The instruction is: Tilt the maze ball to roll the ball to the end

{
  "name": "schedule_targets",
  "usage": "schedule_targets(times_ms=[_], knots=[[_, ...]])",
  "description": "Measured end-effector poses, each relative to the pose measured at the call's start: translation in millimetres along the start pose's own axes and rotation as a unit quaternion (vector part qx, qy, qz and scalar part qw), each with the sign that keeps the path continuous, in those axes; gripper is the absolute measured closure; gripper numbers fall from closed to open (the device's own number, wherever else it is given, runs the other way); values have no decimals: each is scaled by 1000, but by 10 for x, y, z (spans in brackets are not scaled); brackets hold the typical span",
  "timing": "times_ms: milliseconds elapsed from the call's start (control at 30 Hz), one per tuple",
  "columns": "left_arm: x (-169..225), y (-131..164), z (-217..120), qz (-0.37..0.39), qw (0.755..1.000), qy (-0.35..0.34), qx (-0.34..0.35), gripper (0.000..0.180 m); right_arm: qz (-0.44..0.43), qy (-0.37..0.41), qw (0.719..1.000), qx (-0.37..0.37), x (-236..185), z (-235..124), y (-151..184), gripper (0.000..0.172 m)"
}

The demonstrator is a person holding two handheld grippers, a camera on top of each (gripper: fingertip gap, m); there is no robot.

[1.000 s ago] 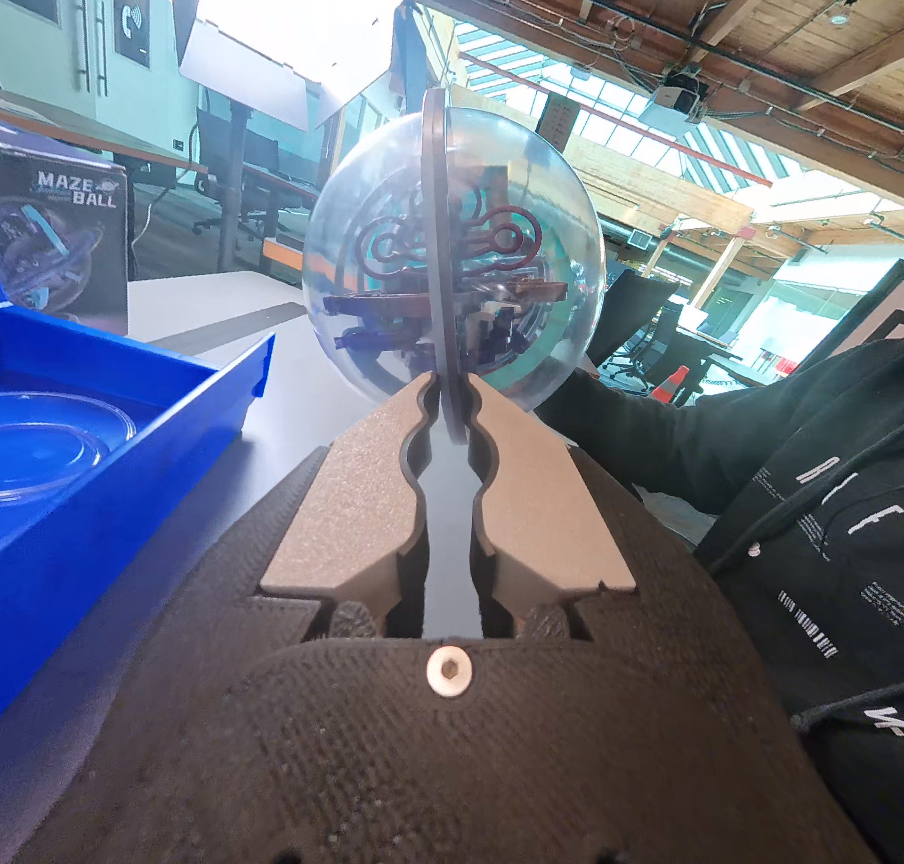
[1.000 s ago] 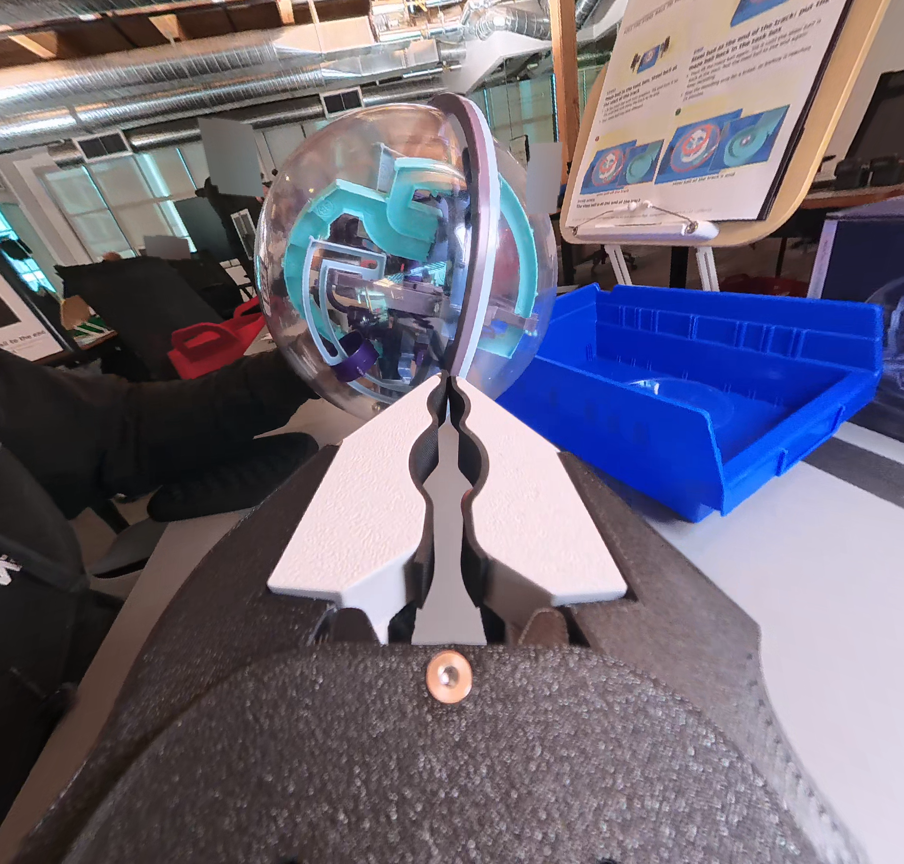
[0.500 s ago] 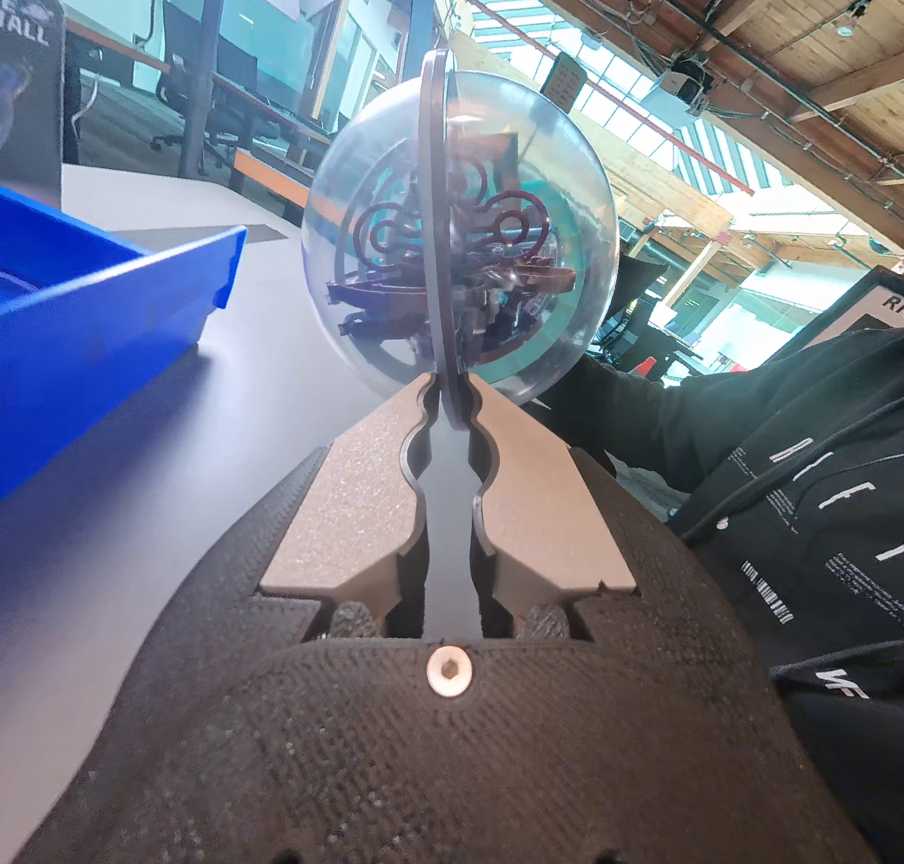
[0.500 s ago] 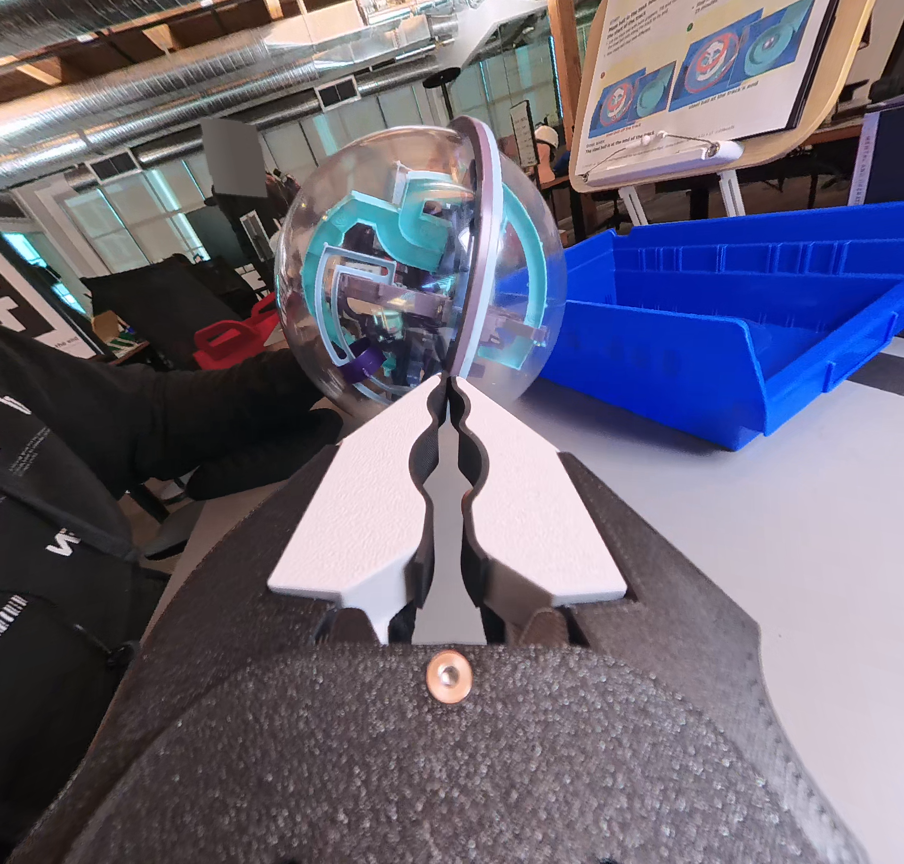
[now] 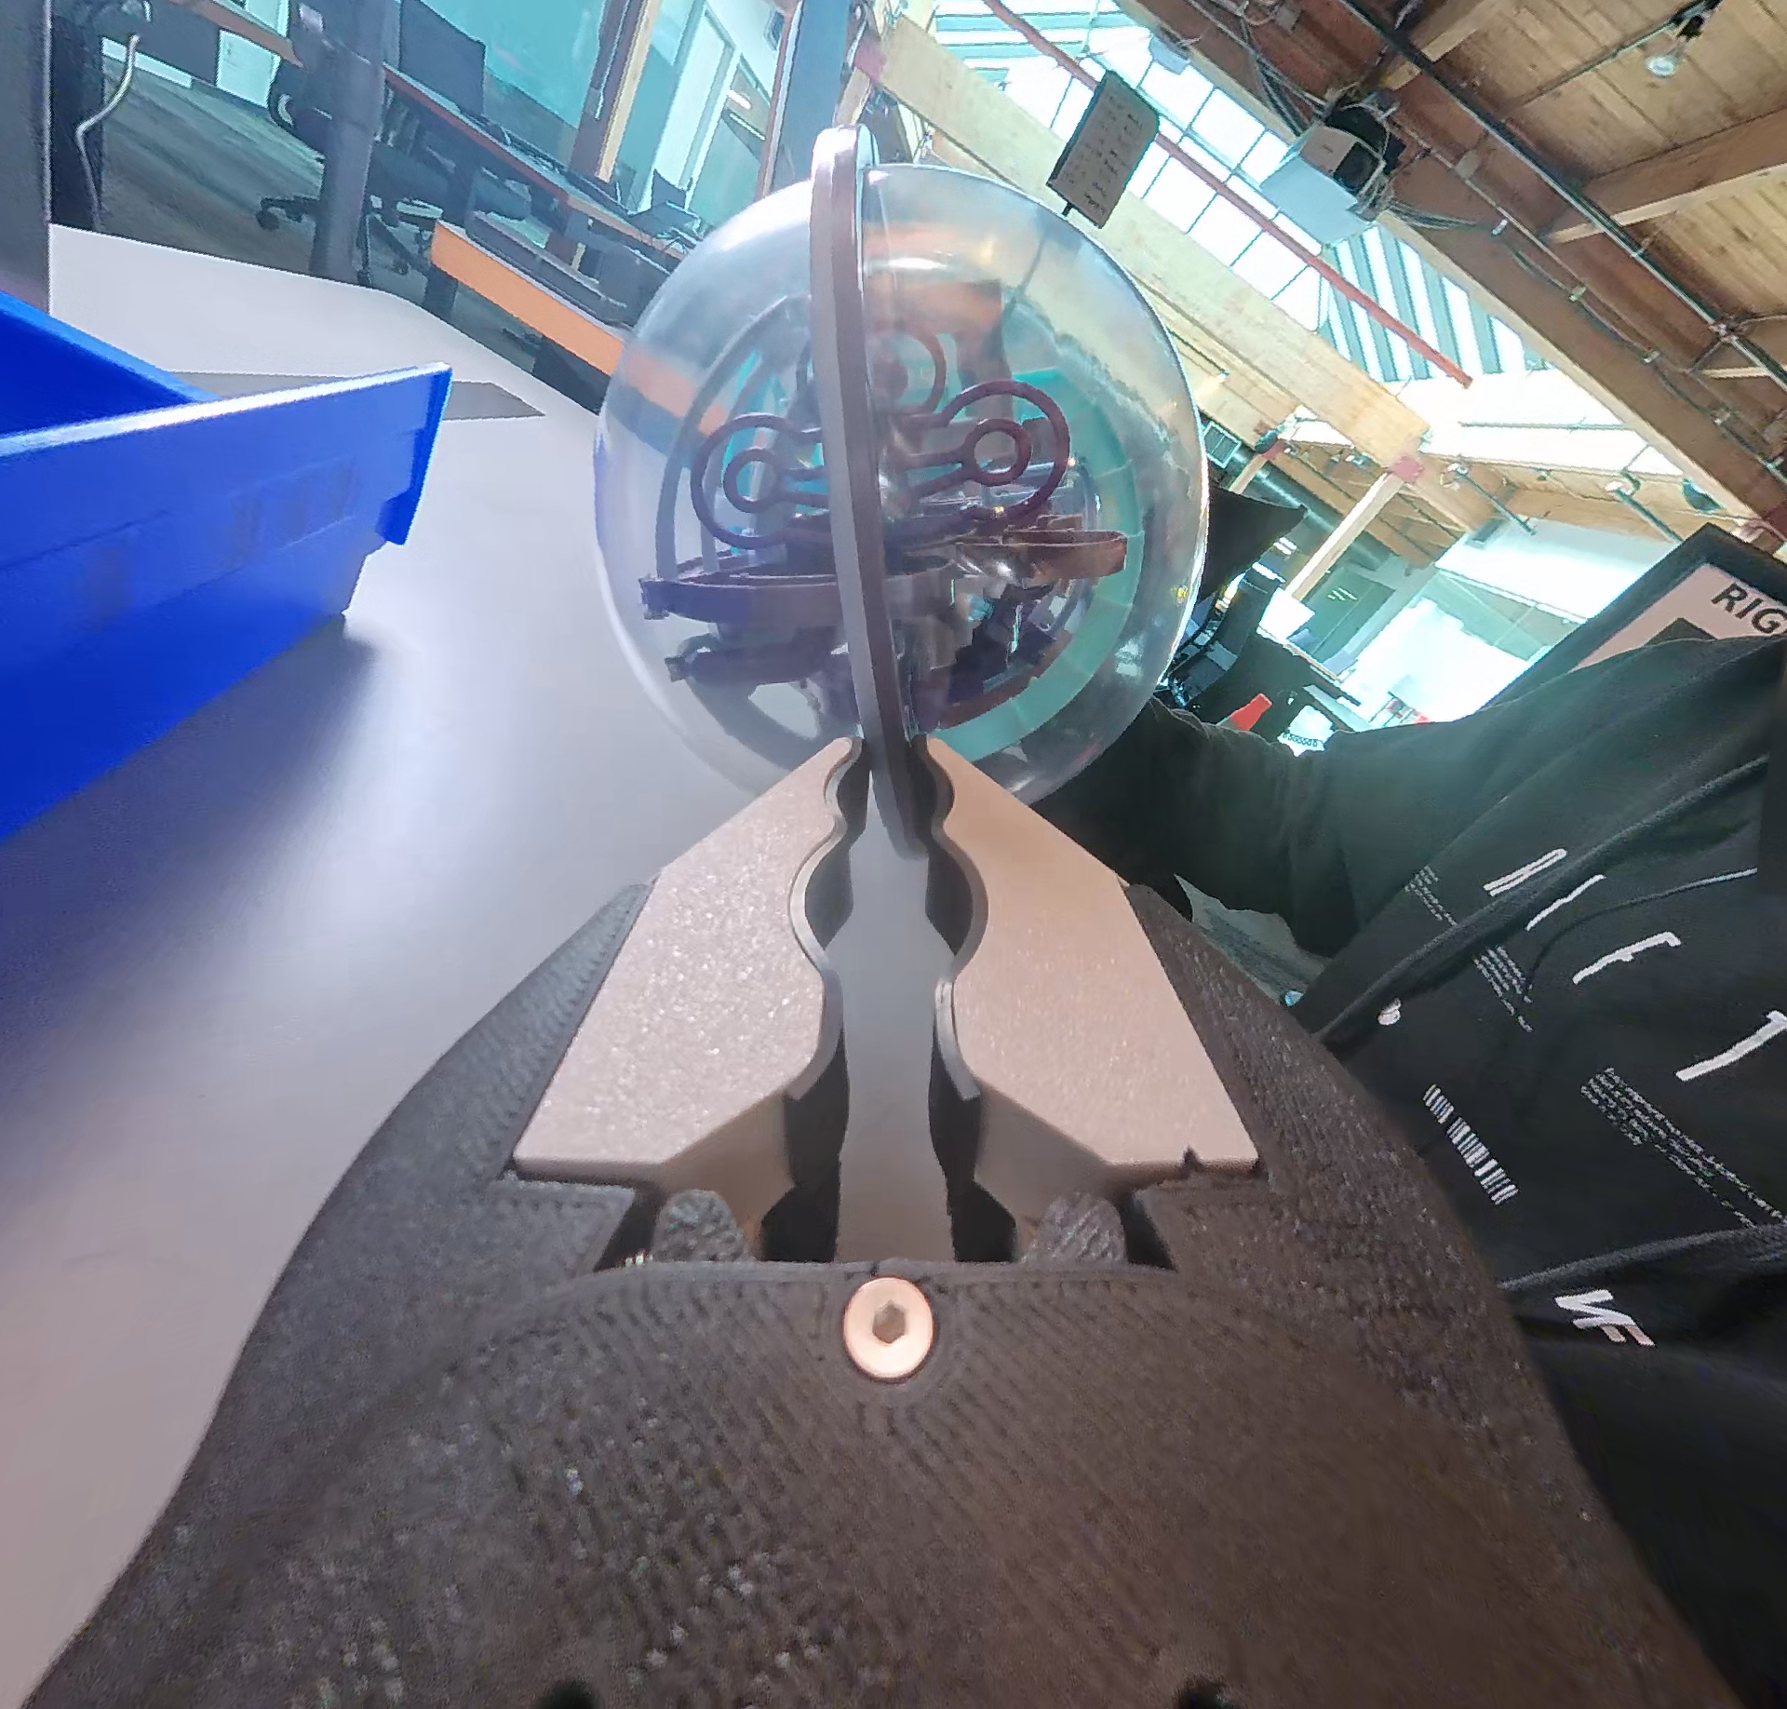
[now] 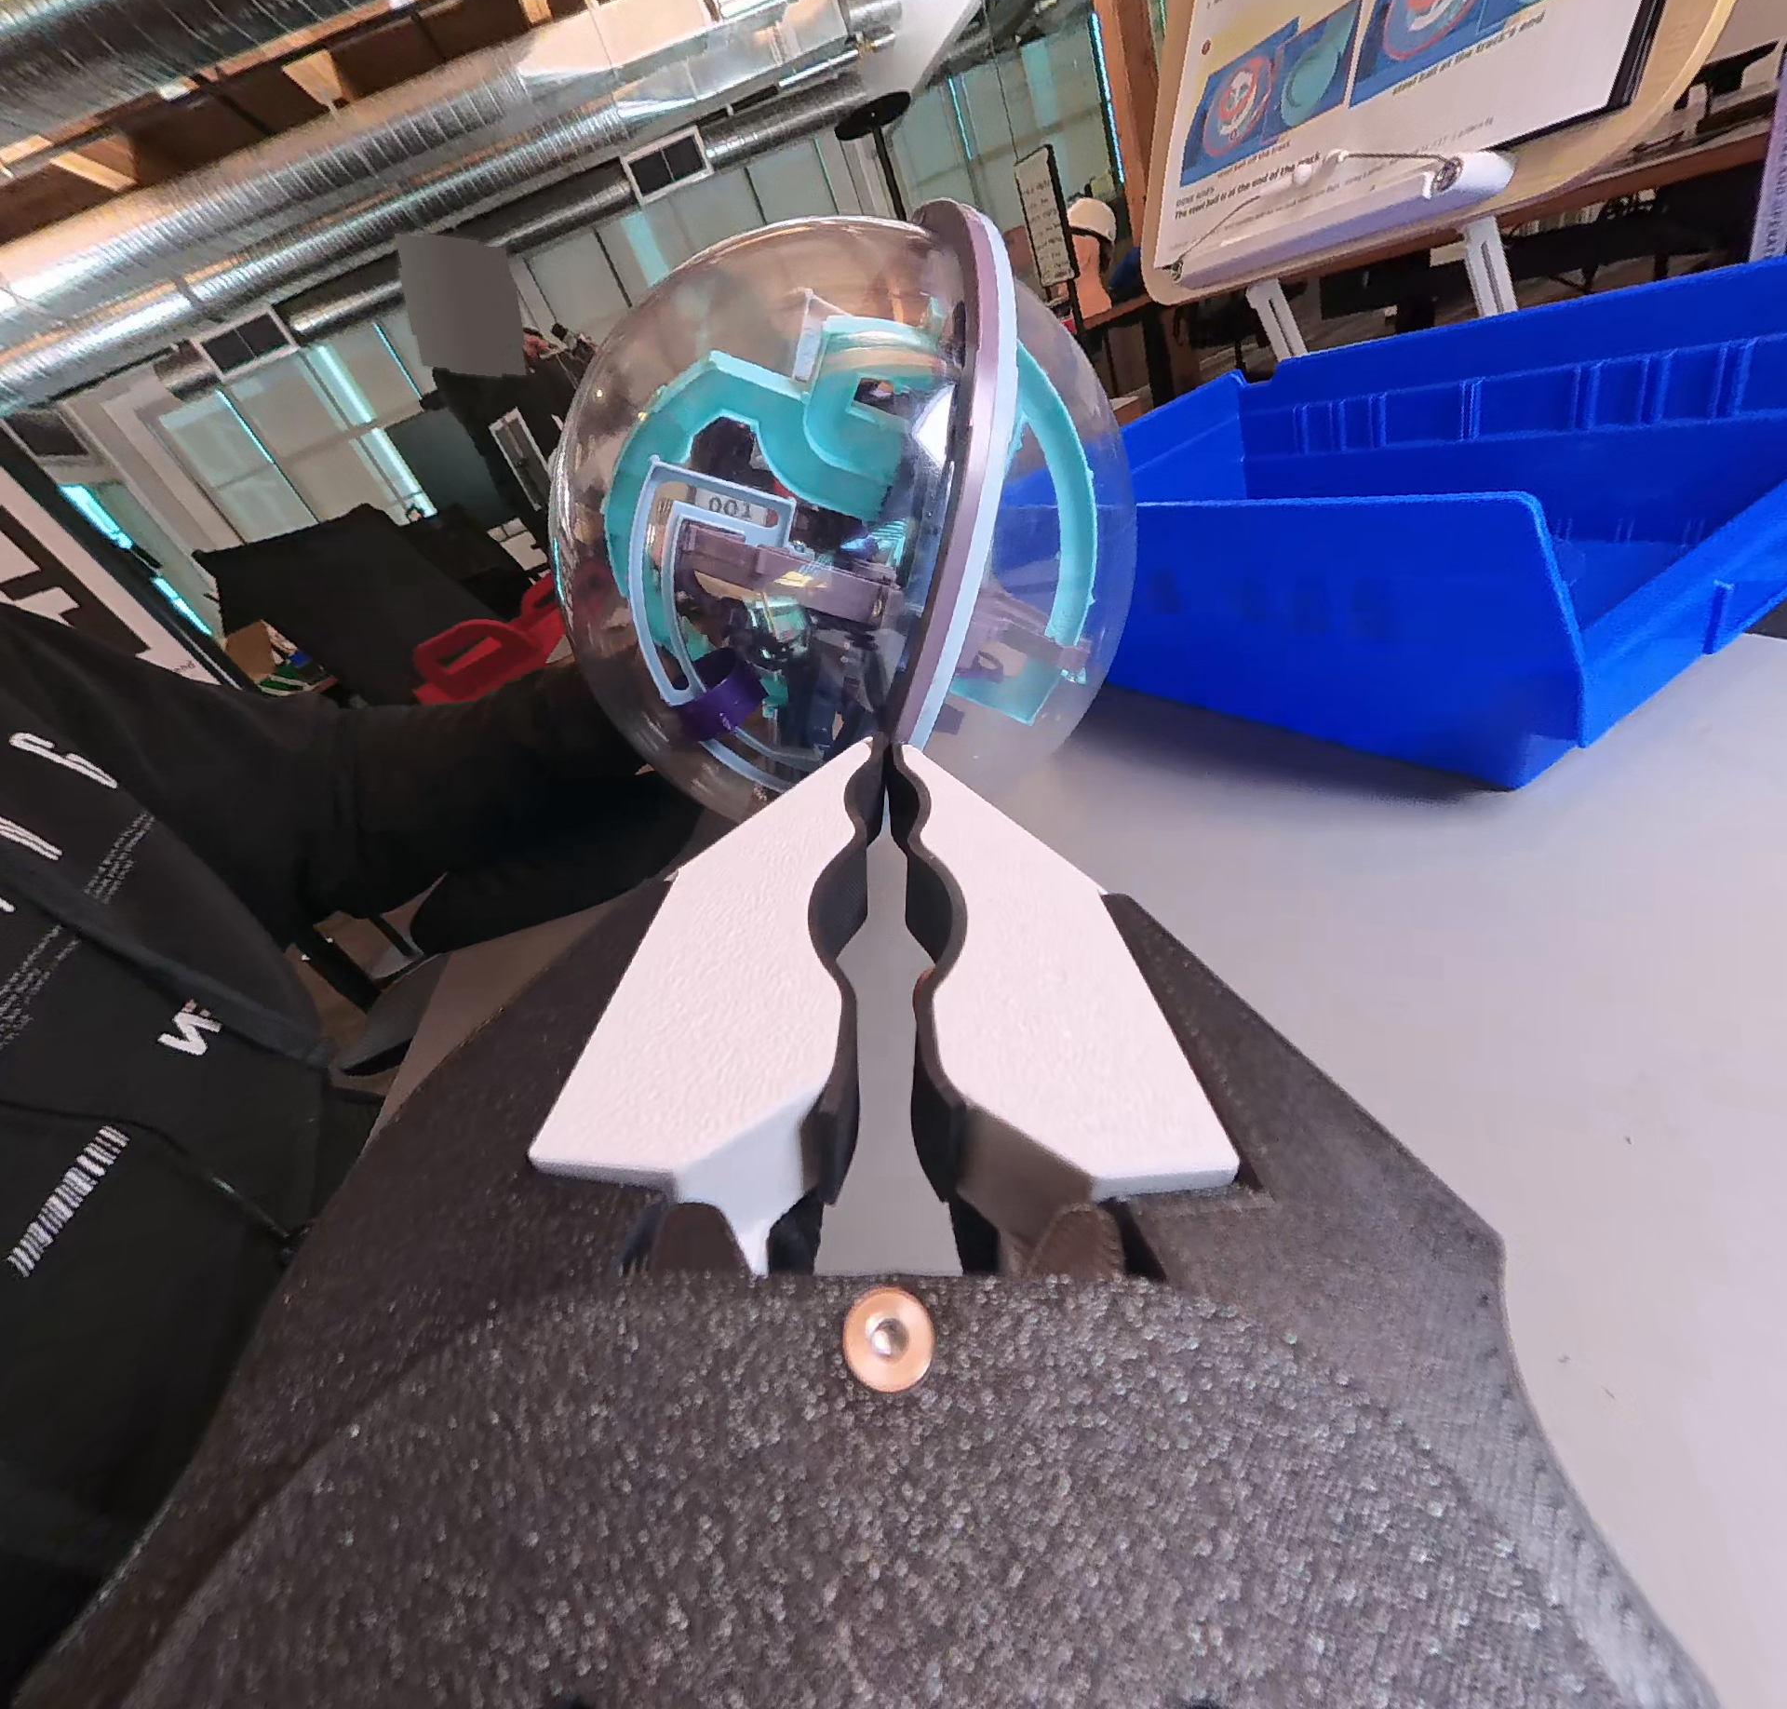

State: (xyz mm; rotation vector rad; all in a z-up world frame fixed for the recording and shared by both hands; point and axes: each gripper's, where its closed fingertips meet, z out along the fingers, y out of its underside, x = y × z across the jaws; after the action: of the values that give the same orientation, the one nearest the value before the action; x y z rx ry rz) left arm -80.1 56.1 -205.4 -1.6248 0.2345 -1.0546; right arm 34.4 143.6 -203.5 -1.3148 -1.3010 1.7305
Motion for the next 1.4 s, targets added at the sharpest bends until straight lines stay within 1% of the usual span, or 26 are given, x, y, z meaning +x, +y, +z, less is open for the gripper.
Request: schedule_targets(times_ms=[333,400,433,467,500,533,600,733,767,800,833,867,933,967,1000,1033,1100,1133,1167,1233,1267,1300,1333,1367,1400], knots=[[-3,58,19,-8,1000,2,-7,174,3,-5,1000,-3,-58,-24,31,172],[-1,103,70,5,1000,-5,-22,174,1,-28,1000,-8,-164,26,48,172],[16,138,106,13,999,-5,-34,174,-9,-21,1000,-12,-173,60,56,172],[48,144,149,21,999,0,-36,175,-20,-21,999,-15,-195,94,58,172],[72,114,177,23,999,6,-27,180,-20,-27,999,-14,-222,118,45,172],[43,96,194,8,1000,3,-26,180,-14,-33,999,-14,-232,129,34,172],[-58,162,202,-3,999,-11,-46,180,-16,-29,999,-24,-198,125,63,172],[-137,251,157,-14,998,-20,-62,180,-52,-2,998,-45,-126,83,78,172],[-168,222,131,-14,998,-28,-59,180,-62,6,997,-46,-94,74,54,172],[-201,170,98,-7,998,-39,-53,180,-72,17,996,-46,-50,64,25,168],[-185,92,64,1,998,-34,-44,180,-84,31,995,-50,10,52,2,163],[-217,-14,31,-7,999,-47,-26,179,-95,44,993,-54,70,41,-18,155],[-224,-187,-16,-25,998,-50,3,155,-98,58,992,-56,167,35,-58,139],[-222,-228,-20,-36,998,-48,5,142,-97,67,991,-59,227,43,-67,128],[-259,-252,-19,-41,997,-60,8,131,-98,75,990,-62,288,58,-70,117],[-308,-256,-6,-39,996,-76,9,119,-98,84,990,-63,351,81,-75,106],[-383,-212,74,-37,995,-96,6,93,-102,99,988,-59,445,155,-82,94],[-390,-183,139,-41,995,-95,7,84,-104,103,988,-58,470,207,-71,90],[-392,-144,205,-45,995,-93,3,78,-107,103,987,-61,471,264,-41,88],[-401,-75,291,-41,995,-92,-11,74,-130,112,983,-71,454,339,31,81],[-414,-69,295,-35,995,-97,-13,72,-148,111,979,-82,421,338,70,85],[-435,-97,262,-22,994,-103,-7,71,-160,98,978,-95,350,309,102,97],[-434,-129,212,-14,995,-101,-2,70,-162,63,979,-110,220,267,149,120],[-416,-170,150,-12,996,-91,7,72,-154,19,981,-118,68,219,192,137],[-413,-224,76,-15,996,-88,22,70,-147,-6,982,-120,-20,168,213,139]])
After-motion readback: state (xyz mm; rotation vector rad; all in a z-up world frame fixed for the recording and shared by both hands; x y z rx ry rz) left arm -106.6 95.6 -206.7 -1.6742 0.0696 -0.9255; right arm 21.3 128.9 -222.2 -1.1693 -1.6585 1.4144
